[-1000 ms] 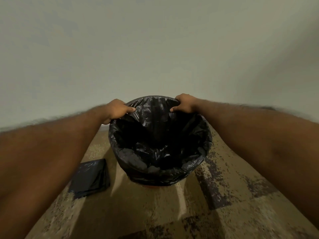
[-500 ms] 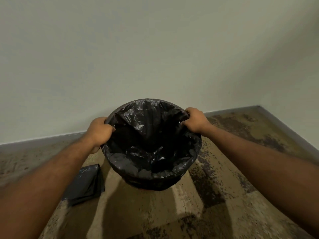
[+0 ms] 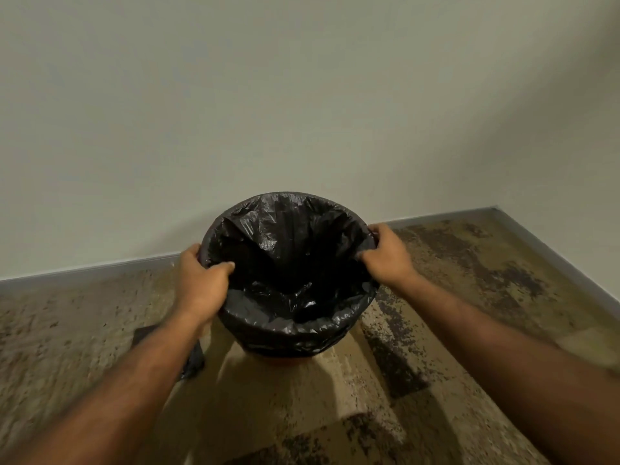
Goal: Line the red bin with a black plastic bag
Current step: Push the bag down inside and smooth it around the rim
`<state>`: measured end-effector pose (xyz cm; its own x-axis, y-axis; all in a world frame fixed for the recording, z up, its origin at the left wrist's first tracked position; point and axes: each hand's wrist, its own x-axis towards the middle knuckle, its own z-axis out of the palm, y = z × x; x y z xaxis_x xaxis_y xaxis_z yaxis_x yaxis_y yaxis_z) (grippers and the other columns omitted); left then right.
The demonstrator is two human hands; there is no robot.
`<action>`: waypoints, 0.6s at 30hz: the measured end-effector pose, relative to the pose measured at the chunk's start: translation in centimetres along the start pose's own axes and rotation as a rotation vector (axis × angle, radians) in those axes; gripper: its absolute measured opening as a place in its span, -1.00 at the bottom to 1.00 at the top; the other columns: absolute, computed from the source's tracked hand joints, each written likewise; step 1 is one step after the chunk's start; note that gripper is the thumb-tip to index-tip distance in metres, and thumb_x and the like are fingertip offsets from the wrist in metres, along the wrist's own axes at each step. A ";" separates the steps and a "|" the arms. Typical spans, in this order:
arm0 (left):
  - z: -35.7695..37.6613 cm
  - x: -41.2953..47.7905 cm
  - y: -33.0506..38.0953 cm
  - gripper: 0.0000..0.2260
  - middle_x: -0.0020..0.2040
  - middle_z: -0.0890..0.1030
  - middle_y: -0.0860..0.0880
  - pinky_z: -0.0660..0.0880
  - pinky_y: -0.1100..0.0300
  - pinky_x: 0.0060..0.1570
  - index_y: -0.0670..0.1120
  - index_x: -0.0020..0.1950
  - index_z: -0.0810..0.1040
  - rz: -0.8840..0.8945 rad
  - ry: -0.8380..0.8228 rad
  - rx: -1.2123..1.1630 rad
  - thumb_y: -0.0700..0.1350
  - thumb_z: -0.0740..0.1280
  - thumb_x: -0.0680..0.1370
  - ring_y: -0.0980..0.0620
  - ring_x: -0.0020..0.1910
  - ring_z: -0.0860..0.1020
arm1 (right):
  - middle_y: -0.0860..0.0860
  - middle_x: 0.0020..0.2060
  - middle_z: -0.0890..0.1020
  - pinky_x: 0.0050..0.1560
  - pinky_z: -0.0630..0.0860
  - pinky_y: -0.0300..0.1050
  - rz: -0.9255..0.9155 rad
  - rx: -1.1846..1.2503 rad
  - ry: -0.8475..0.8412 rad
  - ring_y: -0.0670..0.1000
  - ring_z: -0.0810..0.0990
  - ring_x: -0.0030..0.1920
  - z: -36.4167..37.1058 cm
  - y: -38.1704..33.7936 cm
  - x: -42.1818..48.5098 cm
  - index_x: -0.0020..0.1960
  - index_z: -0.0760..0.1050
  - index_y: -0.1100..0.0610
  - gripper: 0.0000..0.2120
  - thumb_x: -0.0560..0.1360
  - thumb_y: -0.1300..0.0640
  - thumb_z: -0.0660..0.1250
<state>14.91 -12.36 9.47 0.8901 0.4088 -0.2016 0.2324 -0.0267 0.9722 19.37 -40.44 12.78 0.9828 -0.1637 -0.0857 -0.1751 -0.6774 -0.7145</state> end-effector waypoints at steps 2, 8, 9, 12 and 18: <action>0.5 -0.3 -1.1 -0.64 0.13 0.64 -0.11 0.60 -0.13 0.07 -0.08 0.27 0.51 -0.077 0.036 -0.102 -0.32 0.32 0.50 -0.17 0.12 0.62 | 0.00 0.00 0.56 -0.02 0.56 0.02 0.061 0.102 0.071 0.06 0.56 0.01 1.3 0.7 -0.7 0.20 0.44 0.14 -0.70 0.49 0.33 0.26; 1.1 -0.6 -2.3 -0.64 0.15 0.68 -0.16 0.58 -0.11 0.06 -0.12 0.26 0.57 -0.242 -0.026 -0.522 -0.13 0.34 0.46 -0.20 0.15 0.64 | 0.20 -0.06 0.60 -0.17 0.54 -0.01 0.383 0.698 -0.047 0.17 0.60 -0.08 1.8 1.3 -1.9 -0.03 0.49 0.23 -0.81 0.44 0.38 0.17; 1.1 -1.0 -2.4 -0.60 0.17 0.68 -0.15 0.57 -0.13 0.10 -0.09 0.28 0.58 -0.228 -0.054 -0.584 -0.04 0.37 0.46 -0.18 0.17 0.64 | 0.21 -0.02 0.64 -0.11 0.60 0.01 0.413 0.782 -0.109 0.20 0.63 -0.04 1.5 1.2 -2.2 0.02 0.52 0.27 -0.81 0.47 0.35 0.19; 0.8 -1.5 -3.1 -0.43 0.25 0.65 -0.11 0.52 -0.16 0.21 -0.03 0.35 0.55 -0.153 -0.031 -0.680 0.26 0.39 0.43 -0.13 0.24 0.61 | 0.16 0.10 0.70 -0.02 0.65 0.03 0.379 0.934 -0.209 0.16 0.69 0.10 1.2 1.3 -3.3 0.20 0.58 0.25 -0.68 0.57 0.11 0.23; 2.8 -6.3 -2.2 -0.43 0.26 0.51 0.08 0.48 0.32 0.14 -0.08 0.53 0.24 0.026 0.217 -0.501 0.01 0.34 0.58 0.13 0.19 0.53 | 0.00 0.13 0.65 0.04 0.63 -0.09 0.226 0.854 0.095 0.00 0.67 0.08 4.0 2.3 -7.2 0.36 0.42 0.09 -0.57 0.51 0.13 0.38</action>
<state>9.85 -17.42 8.27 0.7796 0.5937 -0.1995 -0.0506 0.3773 0.9247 12.14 -37.97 8.93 0.9145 -0.3130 -0.2563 -0.2231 0.1384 -0.9649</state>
